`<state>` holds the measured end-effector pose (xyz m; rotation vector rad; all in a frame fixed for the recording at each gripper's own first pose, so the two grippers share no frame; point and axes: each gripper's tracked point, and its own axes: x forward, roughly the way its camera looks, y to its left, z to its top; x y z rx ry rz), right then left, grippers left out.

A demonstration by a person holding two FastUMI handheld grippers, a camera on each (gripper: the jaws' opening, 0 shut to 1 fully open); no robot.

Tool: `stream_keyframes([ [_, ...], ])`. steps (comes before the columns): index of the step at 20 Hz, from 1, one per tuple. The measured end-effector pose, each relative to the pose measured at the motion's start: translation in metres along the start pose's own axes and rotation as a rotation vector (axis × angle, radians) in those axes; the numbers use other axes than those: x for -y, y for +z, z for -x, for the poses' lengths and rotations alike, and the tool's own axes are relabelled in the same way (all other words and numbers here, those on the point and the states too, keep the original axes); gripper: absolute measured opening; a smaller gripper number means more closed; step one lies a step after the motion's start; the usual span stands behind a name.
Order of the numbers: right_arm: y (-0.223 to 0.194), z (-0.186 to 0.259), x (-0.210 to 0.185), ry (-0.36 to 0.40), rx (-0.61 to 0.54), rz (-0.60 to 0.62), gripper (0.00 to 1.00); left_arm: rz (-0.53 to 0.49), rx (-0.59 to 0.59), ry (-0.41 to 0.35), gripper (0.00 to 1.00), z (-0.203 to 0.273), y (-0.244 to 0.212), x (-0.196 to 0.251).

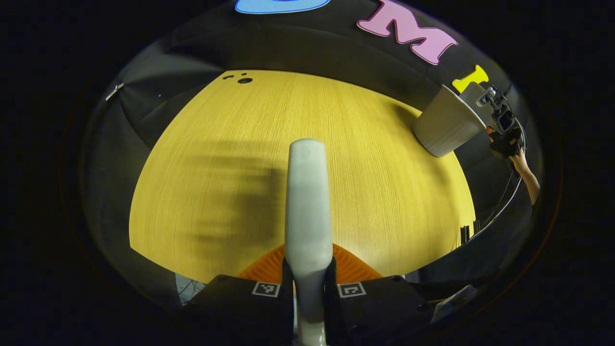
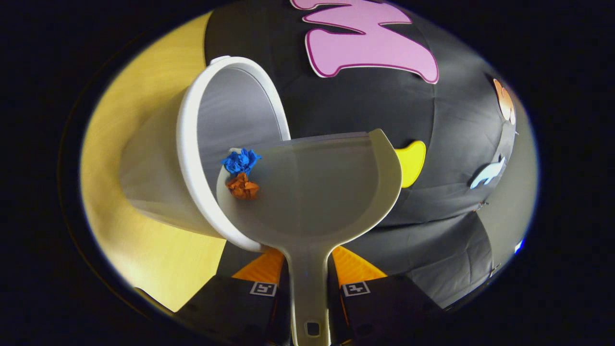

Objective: Pick up the small broom and dustpan from the desktop, sweep the trash into the dustpan with the broom, and then empty the trash into the garbage bin.

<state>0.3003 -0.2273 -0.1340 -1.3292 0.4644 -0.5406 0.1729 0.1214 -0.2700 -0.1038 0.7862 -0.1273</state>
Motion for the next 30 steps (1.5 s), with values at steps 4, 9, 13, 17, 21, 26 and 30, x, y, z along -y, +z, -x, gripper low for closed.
stream_keyframes([
  [4,-0.002,0.002,0.001,0.005,-0.011,0.028,0.34,-0.011,0.009,0.003,0.29,0.002,0.001,0.002],
  [9,-0.003,0.002,-0.001,0.042,-0.012,-0.012,0.34,0.002,0.014,0.003,0.29,0.004,-0.002,0.004],
  [13,-0.001,0.006,-0.006,0.102,-0.006,-0.077,0.34,0.014,0.032,-0.003,0.29,0.004,0.002,0.007],
  [17,0.002,0.010,-0.006,0.174,-0.042,-0.239,0.35,0.020,0.061,-0.003,0.29,0.009,0.013,0.007],
  [21,0.012,0.020,0.014,0.202,-0.031,-0.409,0.35,0.068,0.090,-0.019,0.29,0.016,0.020,0.010],
  [26,0.021,0.034,0.044,0.213,-0.007,-0.600,0.32,0.073,0.101,-0.013,0.29,0.020,0.018,0.009],
  [30,0.029,0.054,0.070,0.157,0.060,-0.704,0.32,0.066,0.119,-0.003,0.29,0.025,0.017,0.012],
])
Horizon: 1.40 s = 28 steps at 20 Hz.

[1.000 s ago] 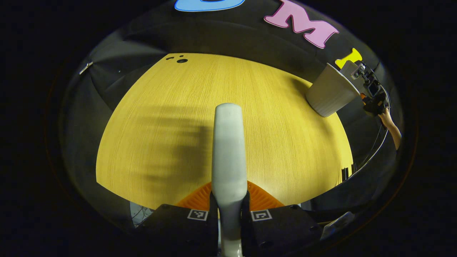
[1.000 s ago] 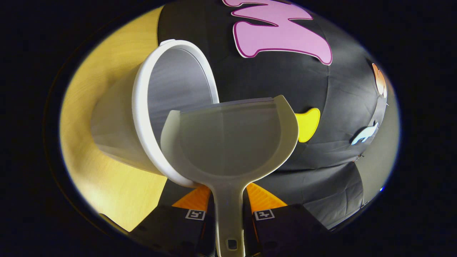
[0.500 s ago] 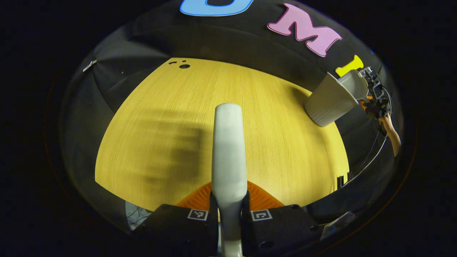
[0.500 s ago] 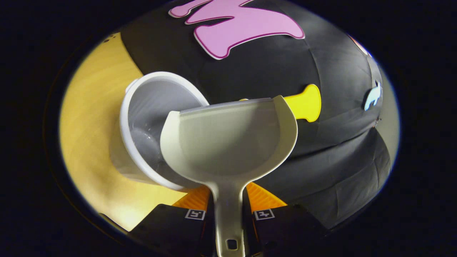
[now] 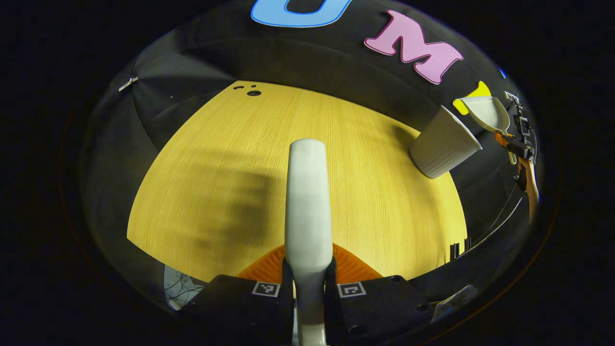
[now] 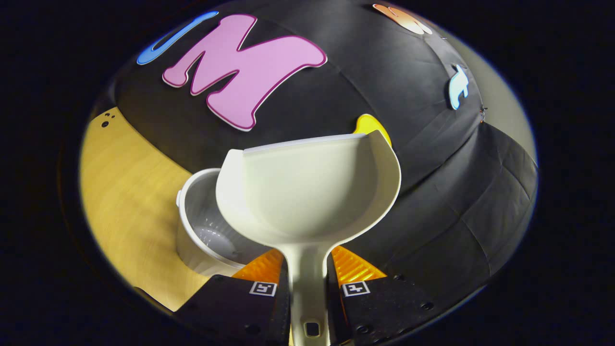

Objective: Pick up the small broom and dustpan from the desktop, sweep the trash into the dustpan with the broom, and then empty the trash into the garbage bin.

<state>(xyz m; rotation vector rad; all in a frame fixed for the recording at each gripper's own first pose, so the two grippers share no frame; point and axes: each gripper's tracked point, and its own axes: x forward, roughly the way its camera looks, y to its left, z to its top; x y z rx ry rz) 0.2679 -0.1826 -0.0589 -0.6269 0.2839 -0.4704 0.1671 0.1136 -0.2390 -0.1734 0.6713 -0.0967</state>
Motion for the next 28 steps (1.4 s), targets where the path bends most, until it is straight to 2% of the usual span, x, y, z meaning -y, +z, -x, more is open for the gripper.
stream_keyframes([
  [4,0.014,0.015,-0.006,0.065,0.002,-0.143,0.35,-0.028,0.024,-0.009,0.29,0.004,0.000,0.004],
  [8,0.039,0.030,-0.012,0.190,-0.022,-0.302,0.34,-0.053,0.054,-0.001,0.28,0.004,-0.001,0.003],
  [9,0.043,0.036,-0.014,0.223,-0.023,-0.312,0.36,-0.053,0.053,-0.006,0.28,0.004,-0.004,0.004],
  [10,0.043,0.042,-0.011,0.254,-0.025,-0.312,0.32,-0.052,0.051,-0.011,0.28,0.004,-0.005,0.003],
  [13,0.045,0.043,-0.018,0.336,-0.034,-0.327,0.37,-0.076,0.049,0.000,0.29,0.000,-0.010,-0.005],
  [14,0.047,0.046,-0.018,0.372,-0.044,-0.336,0.37,-0.088,0.048,0.012,0.28,-0.002,-0.011,-0.010],
  [15,0.045,0.046,-0.020,0.406,-0.057,-0.341,0.32,-0.093,0.047,0.019,0.29,-0.005,-0.011,-0.012],
  [17,0.040,0.044,-0.023,0.453,-0.082,-0.326,0.34,-0.084,0.046,0.023,0.29,-0.009,-0.011,-0.014],
  [19,0.038,0.049,-0.027,0.498,-0.124,-0.322,0.31,-0.081,0.047,0.028,0.29,-0.014,-0.010,-0.015],
  [21,0.037,0.051,-0.030,0.560,-0.195,-0.354,0.37,-0.087,0.047,0.034,0.29,-0.023,-0.008,-0.016],
  [23,0.037,0.053,-0.031,0.616,-0.266,-0.396,0.35,-0.102,0.042,0.047,0.28,-0.034,-0.007,-0.016],
  [26,0.034,0.054,-0.033,0.661,-0.380,-0.413,0.37,-0.144,0.027,0.083,0.29,-0.056,-0.005,-0.016],
  [28,0.032,0.059,-0.034,0.683,-0.445,-0.420,0.35,-0.158,0.016,0.085,0.29,-0.070,-0.004,-0.007],
])
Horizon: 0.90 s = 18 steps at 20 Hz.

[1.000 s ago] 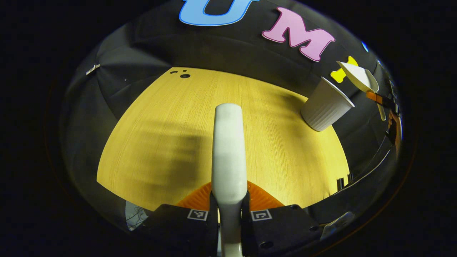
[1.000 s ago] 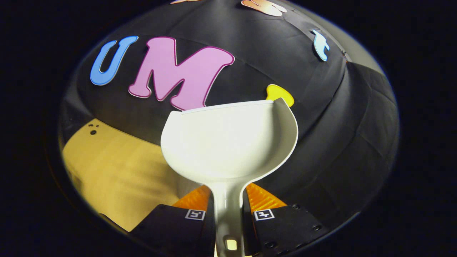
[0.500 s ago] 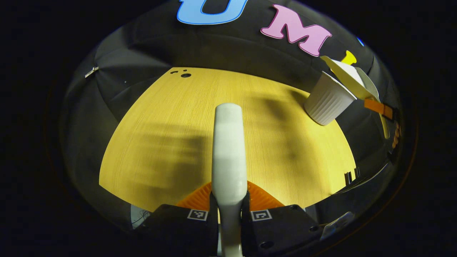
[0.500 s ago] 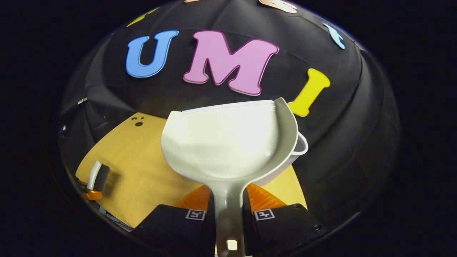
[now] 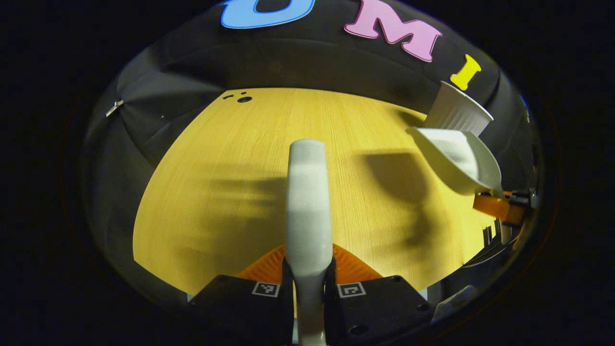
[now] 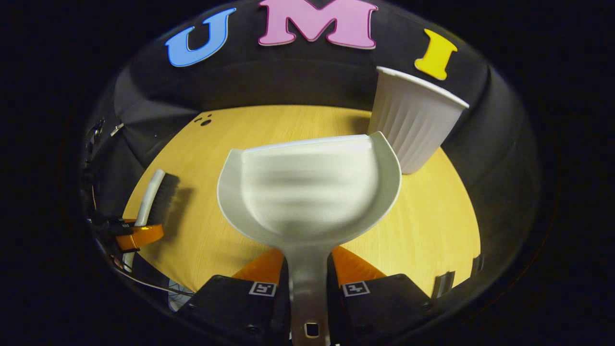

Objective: Pick up the small broom and dustpan from the desktop, sweep the trash into the dustpan with the broom, and then empty the trash into the garbage bin.

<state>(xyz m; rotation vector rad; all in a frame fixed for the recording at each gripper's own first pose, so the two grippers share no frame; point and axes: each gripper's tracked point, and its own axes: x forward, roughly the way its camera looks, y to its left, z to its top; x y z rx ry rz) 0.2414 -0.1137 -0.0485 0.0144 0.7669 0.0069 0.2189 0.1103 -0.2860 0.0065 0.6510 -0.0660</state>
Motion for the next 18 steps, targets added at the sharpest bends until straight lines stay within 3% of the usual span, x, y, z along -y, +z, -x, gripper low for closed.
stream_keyframes([
  [5,-0.020,-0.009,0.007,0.003,-0.105,-0.033,0.38,-0.064,-0.042,0.026,0.28,-0.041,0.007,0.009],
  [8,-0.026,-0.014,0.006,0.010,-0.145,-0.050,0.35,-0.116,-0.070,0.065,0.31,-0.055,0.010,0.008],
  [18,-0.038,-0.014,0.006,0.072,-0.240,-0.046,0.36,-0.156,-0.139,0.133,0.33,-0.078,0.009,0.015],
])
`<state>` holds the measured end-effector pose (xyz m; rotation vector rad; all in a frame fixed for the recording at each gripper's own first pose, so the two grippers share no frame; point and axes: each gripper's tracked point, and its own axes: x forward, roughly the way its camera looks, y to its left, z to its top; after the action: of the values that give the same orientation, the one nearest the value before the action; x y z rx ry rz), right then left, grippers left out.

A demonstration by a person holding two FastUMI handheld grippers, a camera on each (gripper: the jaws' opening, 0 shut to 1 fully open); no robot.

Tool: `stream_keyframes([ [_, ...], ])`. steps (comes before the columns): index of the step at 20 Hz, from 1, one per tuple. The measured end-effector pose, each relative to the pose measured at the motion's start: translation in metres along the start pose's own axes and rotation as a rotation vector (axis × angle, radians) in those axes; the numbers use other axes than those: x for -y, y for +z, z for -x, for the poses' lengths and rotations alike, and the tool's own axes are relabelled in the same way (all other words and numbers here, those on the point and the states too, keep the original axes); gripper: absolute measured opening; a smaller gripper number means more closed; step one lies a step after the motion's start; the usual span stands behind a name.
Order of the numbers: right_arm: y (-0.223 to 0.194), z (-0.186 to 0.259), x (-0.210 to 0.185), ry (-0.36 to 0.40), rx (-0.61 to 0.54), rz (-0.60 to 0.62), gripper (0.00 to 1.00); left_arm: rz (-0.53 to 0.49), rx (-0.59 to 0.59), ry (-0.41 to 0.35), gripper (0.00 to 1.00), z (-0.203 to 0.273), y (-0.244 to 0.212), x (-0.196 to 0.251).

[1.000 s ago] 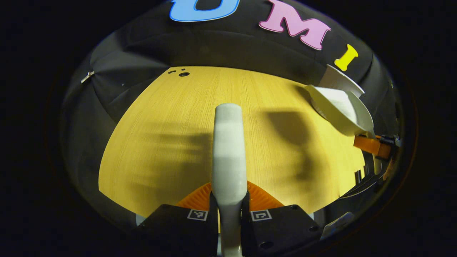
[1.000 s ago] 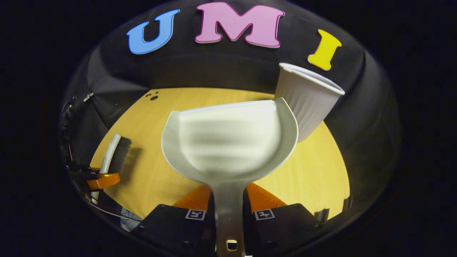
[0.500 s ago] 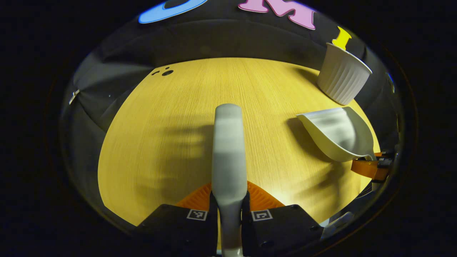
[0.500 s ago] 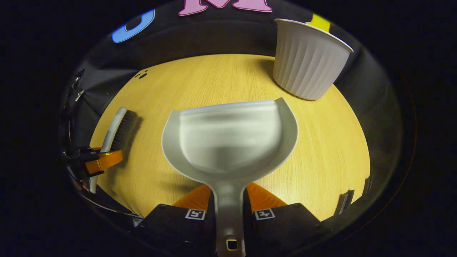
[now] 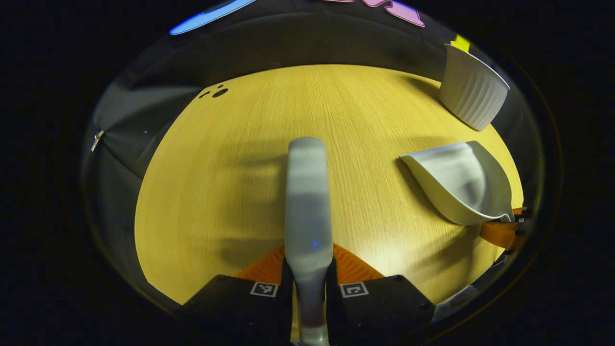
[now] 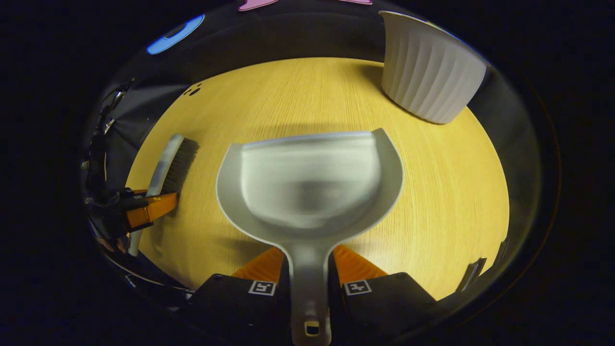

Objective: Pick up the small broom and dustpan from the desktop, sweep the trash into the dustpan with the broom, and then empty the trash into the garbage bin.

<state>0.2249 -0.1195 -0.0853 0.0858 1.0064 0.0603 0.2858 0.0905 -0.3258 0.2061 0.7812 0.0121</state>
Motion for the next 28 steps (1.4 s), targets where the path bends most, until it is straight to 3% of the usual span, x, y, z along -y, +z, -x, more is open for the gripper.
stream_keyframes([
  [4,-0.001,0.001,-0.005,0.024,-0.019,0.017,0.39,-0.032,-0.021,0.020,0.37,0.005,-0.001,0.005],
  [5,0.001,0.000,-0.003,0.022,-0.019,0.025,0.30,-0.029,-0.016,0.012,0.39,0.006,0.000,0.006],
  [6,0.000,0.001,-0.002,0.021,-0.018,0.028,0.40,-0.018,0.000,-0.004,0.41,0.009,0.002,0.010],
  [7,0.000,0.002,-0.003,0.027,-0.014,0.028,0.41,0.006,0.023,-0.038,0.44,0.011,0.007,0.017],
  [8,0.001,0.003,-0.004,0.035,-0.014,0.026,0.49,0.021,0.037,-0.056,0.47,0.014,0.009,0.019],
  [10,0.004,0.009,-0.004,0.039,-0.001,0.030,0.63,0.045,0.066,-0.064,0.76,0.026,0.015,0.020],
  [11,0.005,0.011,-0.004,0.042,0.010,0.033,0.87,0.054,0.082,-0.067,0.88,0.027,0.015,0.021],
  [12,0.008,0.014,-0.004,0.044,0.025,0.036,0.94,0.061,0.090,-0.071,0.99,0.037,0.017,0.020],
  [13,0.011,0.020,-0.006,0.042,0.042,0.039,1.00,0.065,0.100,-0.072,0.96,0.045,0.017,0.019],
  [18,0.028,0.053,-0.007,0.015,0.154,0.038,0.99,0.060,0.248,-0.044,0.97,0.094,0.027,0.008],
  [25,0.069,0.142,-0.016,-0.026,0.497,0.109,0.99,0.014,0.590,-0.003,0.97,0.206,0.056,0.006],
  [28,0.076,0.189,-0.031,-0.011,0.645,0.149,0.99,0.017,0.705,-0.019,0.96,0.252,0.055,0.014],
])
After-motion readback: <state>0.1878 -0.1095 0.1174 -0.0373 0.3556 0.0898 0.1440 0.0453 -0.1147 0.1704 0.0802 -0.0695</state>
